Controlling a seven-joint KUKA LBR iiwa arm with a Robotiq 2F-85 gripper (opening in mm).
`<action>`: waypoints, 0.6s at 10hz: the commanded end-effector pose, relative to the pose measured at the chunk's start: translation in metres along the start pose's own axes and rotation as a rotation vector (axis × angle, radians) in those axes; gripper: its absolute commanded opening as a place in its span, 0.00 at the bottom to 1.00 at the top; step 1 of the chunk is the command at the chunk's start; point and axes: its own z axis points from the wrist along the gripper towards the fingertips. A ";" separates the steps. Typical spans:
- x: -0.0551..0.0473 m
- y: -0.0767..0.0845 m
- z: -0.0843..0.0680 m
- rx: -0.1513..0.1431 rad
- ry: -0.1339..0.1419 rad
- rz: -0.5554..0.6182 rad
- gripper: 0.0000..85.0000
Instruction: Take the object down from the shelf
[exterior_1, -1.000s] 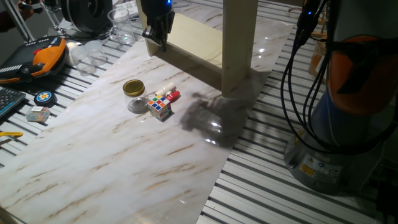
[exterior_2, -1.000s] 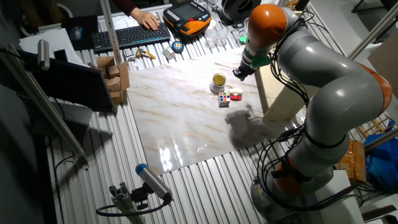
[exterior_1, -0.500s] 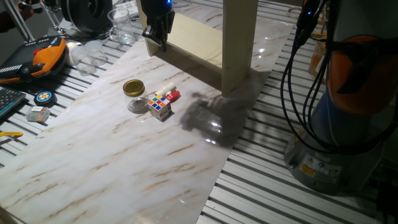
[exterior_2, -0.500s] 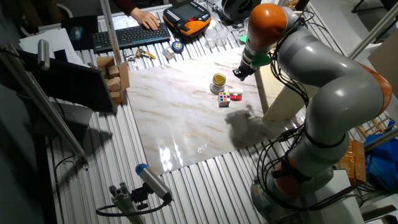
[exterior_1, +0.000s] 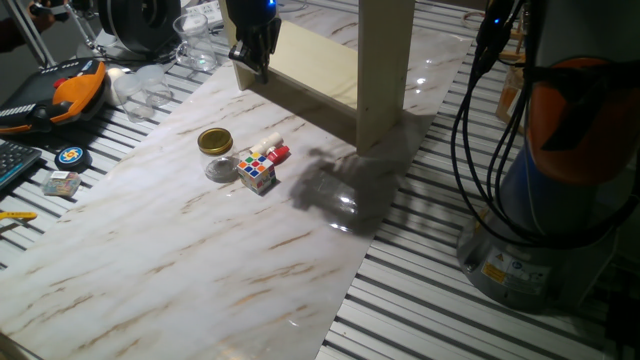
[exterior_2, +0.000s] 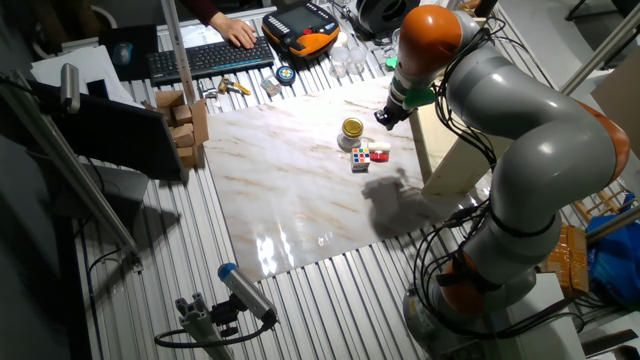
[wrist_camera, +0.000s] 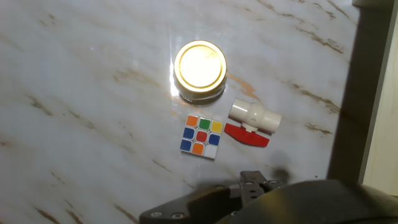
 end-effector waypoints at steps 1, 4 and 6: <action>0.000 0.000 0.000 0.000 0.000 0.001 0.00; 0.000 0.000 0.000 -0.003 0.002 0.002 0.00; 0.000 0.000 0.001 -0.003 0.002 0.004 0.00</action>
